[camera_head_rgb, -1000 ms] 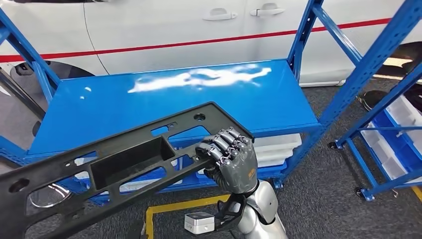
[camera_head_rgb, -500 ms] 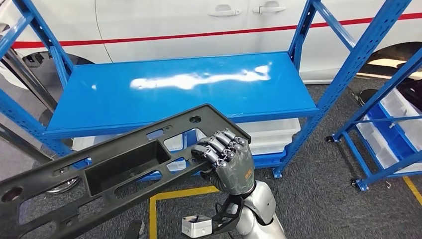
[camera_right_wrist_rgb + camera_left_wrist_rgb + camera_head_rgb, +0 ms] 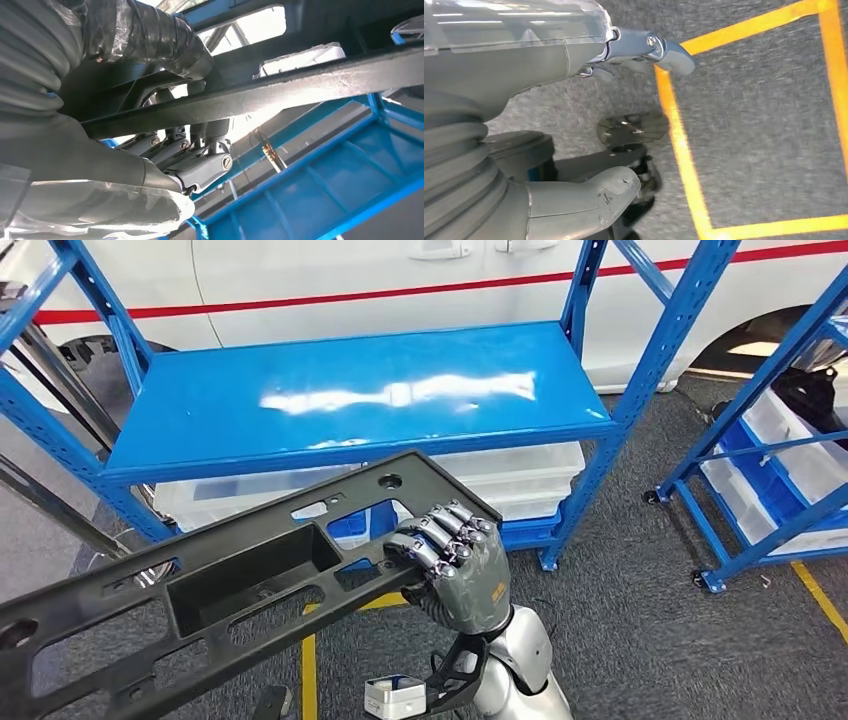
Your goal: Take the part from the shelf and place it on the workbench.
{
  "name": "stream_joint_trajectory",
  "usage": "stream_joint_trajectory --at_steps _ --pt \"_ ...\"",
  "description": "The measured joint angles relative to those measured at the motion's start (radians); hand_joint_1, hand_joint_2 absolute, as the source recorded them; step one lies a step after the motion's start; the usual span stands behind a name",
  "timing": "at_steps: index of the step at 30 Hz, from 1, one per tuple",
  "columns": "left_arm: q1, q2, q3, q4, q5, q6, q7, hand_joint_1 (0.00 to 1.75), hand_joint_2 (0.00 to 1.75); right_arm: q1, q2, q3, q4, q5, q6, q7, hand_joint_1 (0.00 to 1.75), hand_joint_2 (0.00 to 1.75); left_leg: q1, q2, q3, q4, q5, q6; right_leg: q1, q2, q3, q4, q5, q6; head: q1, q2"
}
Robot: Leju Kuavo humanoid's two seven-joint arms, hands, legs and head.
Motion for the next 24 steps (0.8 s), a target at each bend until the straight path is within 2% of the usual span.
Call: stream_joint_trajectory --at_steps 2,3,4,5,6,7,8,9,10,11,12,13,14,15,16,17,18,19,20,21,22,23,24 --pt "0.002 0.000 -0.001 0.000 0.000 0.000 0.001 0.00 1.75 0.000 0.000 0.002 0.001 0.000 0.000 0.000 1.75 1.75 0.004 -0.002 -0.027 0.101 -0.109 -0.010 -0.001 -0.003 -0.034 -0.001 0.028 -0.011 0.000 0.000" --pt "0.003 0.000 -0.001 0.000 0.000 0.000 0.001 0.00 1.75 -0.001 0.000 0.003 0.002 0.000 0.000 0.000 1.75 1.75 0.005 -0.001 -0.036 0.165 -0.149 -0.015 0.000 -0.004 -0.051 0.000 0.042 -0.012 0.000 0.000" --pt "0.003 0.000 -0.001 0.000 0.000 0.000 0.001 0.00 1.75 -0.001 0.000 0.004 0.004 0.001 0.000 0.000 1.75 1.75 0.006 -0.001 -0.037 0.216 -0.163 -0.019 0.001 -0.005 -0.069 0.002 0.055 -0.012 0.000 0.000" --pt "0.002 0.001 -0.001 0.000 0.002 0.000 0.001 0.00 1.75 -0.001 0.000 0.004 0.005 0.001 0.000 0.001 1.75 1.75 0.007 -0.001 -0.028 0.246 -0.152 -0.022 0.001 -0.006 -0.087 0.005 0.068 -0.010 0.000 0.000" --pt "0.002 0.001 -0.001 0.000 0.005 0.000 0.000 0.00 1.75 -0.002 0.000 0.005 0.007 0.003 0.000 0.001 1.75 1.75 0.008 -0.001 -0.003 0.243 -0.124 -0.024 0.000 -0.007 -0.106 0.009 0.079 -0.008 0.000 0.000" --pt "0.001 0.002 -0.001 0.000 0.010 0.000 0.000 0.00 1.75 -0.002 0.000 0.007 0.009 0.008 0.000 0.001 1.75 1.75 0.009 -0.001 0.038 0.207 -0.096 -0.025 0.000 -0.007 -0.126 0.015 0.090 -0.005 0.000 0.000" --pt "-0.002 0.002 -0.001 0.000 0.016 0.000 0.000 0.00 1.75 -0.003 0.000 0.009 0.011 0.014 0.000 0.002 1.75 1.75 0.010 -0.002 0.094 0.143 -0.088 -0.024 -0.001 -0.007 -0.142 0.023 0.099 -0.001 0.000 0.000" --pt "-0.005 0.002 0.000 0.000 0.020 0.000 0.000 0.00 1.75 -0.004 0.001 0.012 0.013 0.020 0.000 0.001 1.75 1.75 0.009 -0.003 0.152 0.064 -0.098 -0.021 0.000 -0.006 -0.155 0.030 0.108 0.004 0.000 0.000" --pt "-0.007 0.002 0.000 0.000 0.022 0.000 0.000 0.00 1.75 -0.005 0.001 0.014 0.014 0.025 0.000 0.001 1.75 1.75 0.007 -0.004 0.194 0.001 -0.116 -0.015 0.001 -0.007 -0.163 0.034 0.117 0.010 0.000 0.000" --pt "-0.009 0.001 0.000 0.000 0.023 0.001 0.001 0.00 1.75 -0.005 0.001 0.016 0.015 0.028 0.000 0.000 1.75 1.75 0.004 -0.005 0.218 -0.040 -0.133 -0.007 0.001 -0.008 -0.166 0.034 0.126 0.016 0.000 0.000" --pt "-0.008 0.000 0.000 0.000 0.024 0.002 0.002 0.00 1.75 -0.006 0.001 0.018 0.016 0.030 0.000 0.000 1.75 1.75 0.001 -0.005 0.224 -0.058 -0.137 0.001 0.000 -0.009 -0.166 0.032 0.136 0.023 0.000 0.000" --pt "-0.007 -0.002 0.000 0.000 0.025 0.003 0.003 0.00 1.75 -0.006 0.001 0.019 0.017 0.032 0.000 0.000 1.75 1.75 0.002 -0.003 0.216 -0.058 -0.128 0.010 -0.001 -0.008 -0.168 0.030 0.143 0.029 0.000 0.000" --pt "-0.006 -0.004 0.000 0.000 0.026 0.005 0.004 0.00 1.75 -0.006 0.000 0.020 0.018 0.033 0.000 0.000 1.75 1.75 0.004 -0.001 0.208 -0.060 -0.116 0.019 -0.002 -0.006 -0.172 0.034 0.133 0.035 0.000 0.000" --pt "-0.005 -0.005 0.000 0.001 0.027 0.006 0.005 0.00 1.75 -0.006 -0.001 0.021 0.019 0.033 0.000 0.000 1.75 1.75 0.005 0.002 0.198 -0.062 -0.103 0.029 -0.003 -0.003 -0.180 0.053 0.103 0.039 0.001 0.000" --pt "-0.004 -0.007 0.000 0.001 0.027 0.006 0.006 0.00 1.75 -0.006 -0.001 0.021 0.020 0.033 0.000 -0.001 1.75 1.75 0.007 0.004 0.186 -0.064 -0.088 0.037 -0.004 0.000 -0.192 0.090 0.055 0.042 0.001 0.000" --pt "-0.004 -0.007 0.000 0.001 0.027 0.007 0.006 0.00 1.75 -0.006 -0.001 0.021 0.021 0.033 0.000 -0.003 1.75 1.75 0.005 0.005 0.171 -0.063 -0.076 0.042 -0.005 0.002 -0.204 0.145 -0.002 0.044 0.001 0.000" --pt "-0.003 -0.007 0.000 0.001 0.027 0.007 0.007 0.00 1.75 -0.006 -0.001 0.021 0.022 0.033 0.000 -0.004 1.75 1.75 0.004 0.006 0.156 -0.062 -0.063 0.045 -0.006 0.002 -0.215 0.208 -0.048 0.045 0.001 0.000" --pt "-0.002 -0.007 0.000 0.001 0.027 0.007 0.008 0.00 1.75 -0.006 -0.002 0.021 0.023 0.033 0.000 -0.007 1.75 1.75 0.002 0.007 0.138 -0.059 -0.051 0.045 -0.006 0.002 -0.221 0.265 -0.070 0.047 0.001 0.000" --pt "-0.002 -0.007 0.000 0.001 0.026 0.008 0.010 0.00 1.75 -0.006 -0.002 0.021 0.023 0.032 0.000 -0.008 1.75 1.75 0.001 0.007 0.120 -0.056 -0.040 0.044 -0.006 0.002 -0.216 0.302 -0.065 0.047 0.001 0.000" --pt "-0.002 -0.007 0.000 0.001 0.025 0.008 0.011 0.00 1.75 -0.006 -0.002 0.021 0.023 0.033 0.000 -0.009 1.75 1.75 0.001 0.008 0.101 -0.050 -0.030 0.042 -0.006 0.002 -0.198 0.308 -0.041 0.047 0.001 0.000" --pt "-0.002 -0.007 0.000 0.001 0.024 0.008 0.012 0.00 1.75 -0.006 -0.002 0.021 0.023 0.033 0.000 -0.010 1.75 1.75 0.001 0.008 0.084 -0.044 -0.021 0.040 -0.006 0.002 -0.164 0.281 -0.013 0.044 0.001 0.000" --pt "-0.002 -0.007 0.000 0.001 0.024 0.009 0.012 0.00 1.75 -0.006 -0.002 0.021 0.023 0.034 0.000 -0.010 1.75 1.75 0.001 0.008 0.070 -0.038 -0.014 0.037 -0.006 0.002 -0.114 0.225 0.002 0.040 0.001 0.000" --pt "-0.003 -0.008 0.000 0.001 0.024 0.009 0.012 0.00 1.75 -0.007 -0.001 0.022 0.023 0.035 0.000 -0.011 1.75 1.75 -0.001 0.007 0.058 -0.031 -0.007 0.033 -0.004 0.003 -0.059 0.152 -0.002 0.036 0.000 0.000"
